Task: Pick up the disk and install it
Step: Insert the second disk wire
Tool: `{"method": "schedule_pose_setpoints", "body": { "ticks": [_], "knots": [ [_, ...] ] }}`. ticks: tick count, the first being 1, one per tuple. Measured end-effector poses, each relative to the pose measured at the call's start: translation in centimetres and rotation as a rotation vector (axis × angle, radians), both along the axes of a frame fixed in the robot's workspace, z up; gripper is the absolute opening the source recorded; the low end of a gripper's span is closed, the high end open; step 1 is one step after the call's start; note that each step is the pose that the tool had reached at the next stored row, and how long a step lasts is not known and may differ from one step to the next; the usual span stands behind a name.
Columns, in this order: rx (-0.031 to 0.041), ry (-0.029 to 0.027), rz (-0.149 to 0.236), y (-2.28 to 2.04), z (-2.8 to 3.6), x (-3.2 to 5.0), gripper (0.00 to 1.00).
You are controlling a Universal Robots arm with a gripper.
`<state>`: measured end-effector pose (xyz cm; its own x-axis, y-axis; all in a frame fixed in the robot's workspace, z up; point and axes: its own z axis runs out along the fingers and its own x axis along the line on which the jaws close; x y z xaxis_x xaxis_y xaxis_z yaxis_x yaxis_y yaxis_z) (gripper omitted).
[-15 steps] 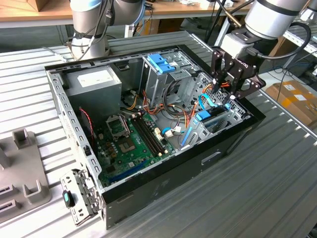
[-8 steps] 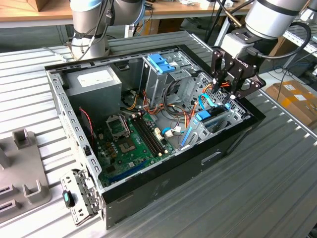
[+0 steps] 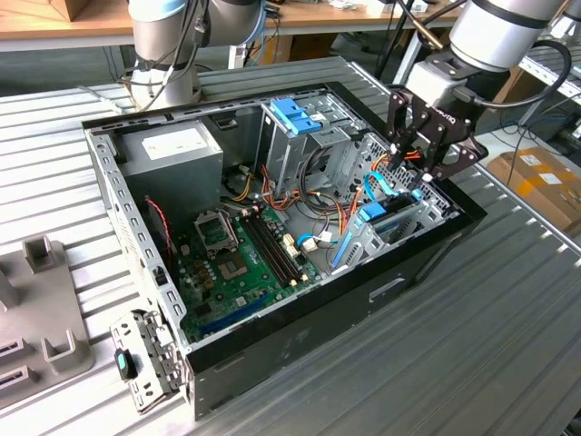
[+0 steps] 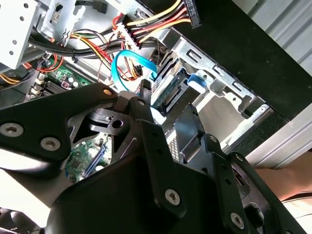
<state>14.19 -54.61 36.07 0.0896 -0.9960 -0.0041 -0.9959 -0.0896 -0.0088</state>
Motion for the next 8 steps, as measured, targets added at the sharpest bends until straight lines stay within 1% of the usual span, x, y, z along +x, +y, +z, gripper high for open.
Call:
{"method": "schedule_pose_setpoints", "body": {
  "ticks": [6,8],
  "knots": [
    [0.0,0.0,0.048,0.0,0.0,0.31,0.47],
    [0.0,0.0,0.075,0.0,0.0,0.53,0.47]
  ]
}}
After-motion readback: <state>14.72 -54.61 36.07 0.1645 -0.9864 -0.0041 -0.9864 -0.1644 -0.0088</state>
